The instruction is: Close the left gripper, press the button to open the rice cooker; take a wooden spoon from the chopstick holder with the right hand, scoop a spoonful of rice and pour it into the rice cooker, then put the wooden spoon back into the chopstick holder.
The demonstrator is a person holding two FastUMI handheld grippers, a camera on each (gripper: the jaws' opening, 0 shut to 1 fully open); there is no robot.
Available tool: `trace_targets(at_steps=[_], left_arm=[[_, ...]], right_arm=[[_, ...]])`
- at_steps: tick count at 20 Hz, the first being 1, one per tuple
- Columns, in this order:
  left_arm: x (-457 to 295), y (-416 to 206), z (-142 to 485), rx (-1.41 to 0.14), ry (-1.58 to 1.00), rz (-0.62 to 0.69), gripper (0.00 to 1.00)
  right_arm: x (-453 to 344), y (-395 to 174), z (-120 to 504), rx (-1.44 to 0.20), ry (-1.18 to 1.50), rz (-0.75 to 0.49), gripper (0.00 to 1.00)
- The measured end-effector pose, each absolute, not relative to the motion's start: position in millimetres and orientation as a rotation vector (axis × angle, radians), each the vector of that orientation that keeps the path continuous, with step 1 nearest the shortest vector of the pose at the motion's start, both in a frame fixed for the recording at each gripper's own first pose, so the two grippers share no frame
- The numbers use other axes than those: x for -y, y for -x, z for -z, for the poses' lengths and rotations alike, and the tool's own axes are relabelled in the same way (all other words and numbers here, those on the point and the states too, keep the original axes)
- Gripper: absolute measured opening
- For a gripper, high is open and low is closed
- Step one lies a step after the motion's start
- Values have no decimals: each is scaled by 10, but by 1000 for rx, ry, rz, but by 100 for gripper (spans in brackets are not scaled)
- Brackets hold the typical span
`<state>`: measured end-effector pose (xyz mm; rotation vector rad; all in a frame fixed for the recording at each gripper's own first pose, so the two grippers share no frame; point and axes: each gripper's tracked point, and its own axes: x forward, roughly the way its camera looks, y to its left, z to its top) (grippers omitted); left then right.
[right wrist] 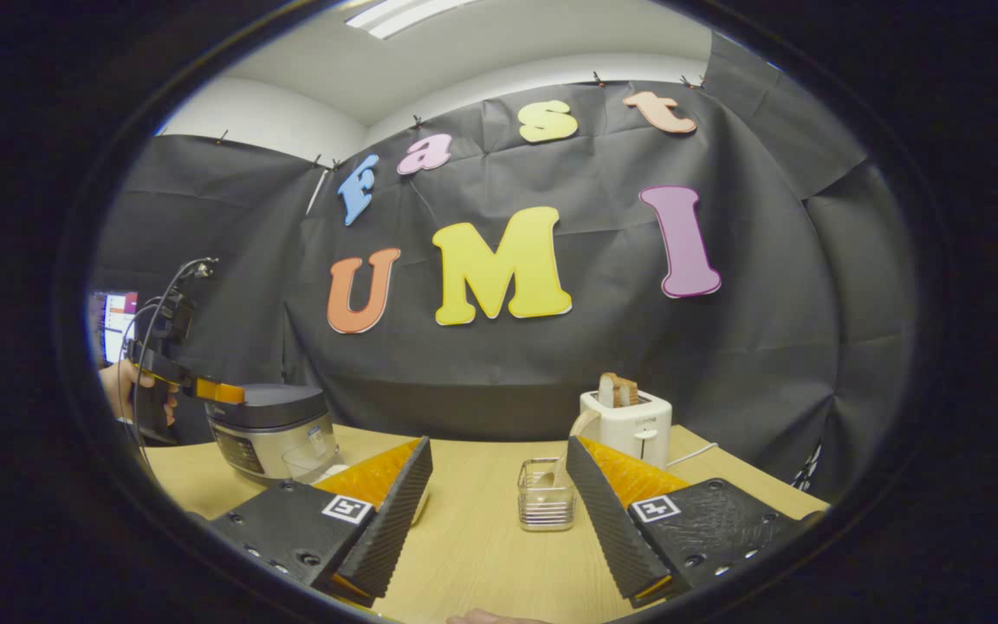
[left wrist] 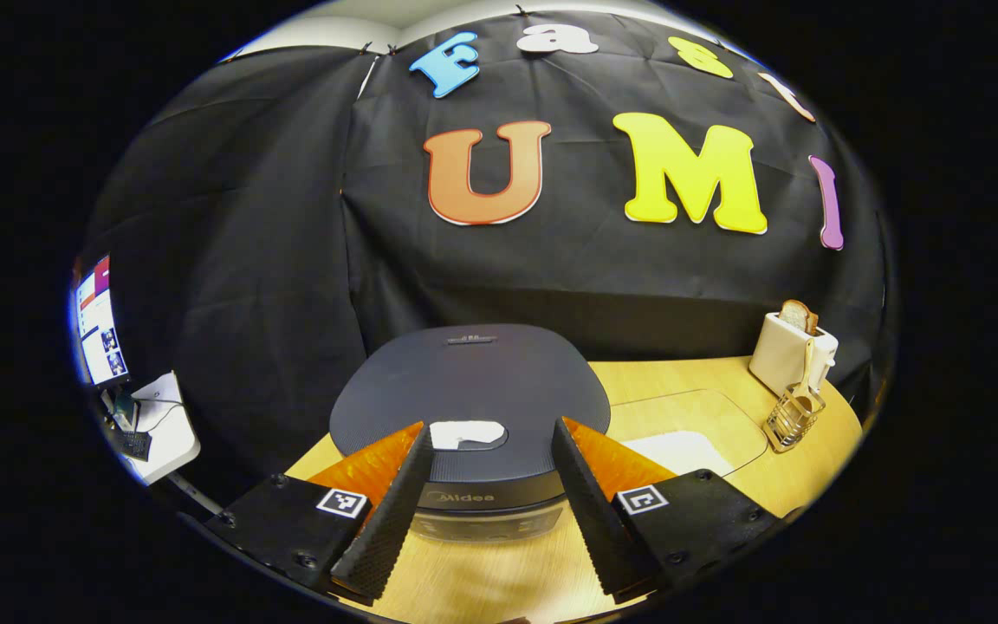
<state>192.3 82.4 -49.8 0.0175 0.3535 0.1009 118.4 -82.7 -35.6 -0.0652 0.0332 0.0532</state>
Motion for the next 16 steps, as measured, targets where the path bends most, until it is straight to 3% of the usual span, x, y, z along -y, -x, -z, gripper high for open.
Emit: trace_targets(at_steps=[8,12,16], left_arm=[[-802,-1870,451,-153,-43,-171,86],[-722,-1757,426,-124,57,-146,86],[-550,-1447,487,-188,175,-71,82]], right_arm=[[402,-741,366,-78,58,-88,91],[192,-562,264,-93,108,-80,93],[255,-361,160,-99,155,17,95]])
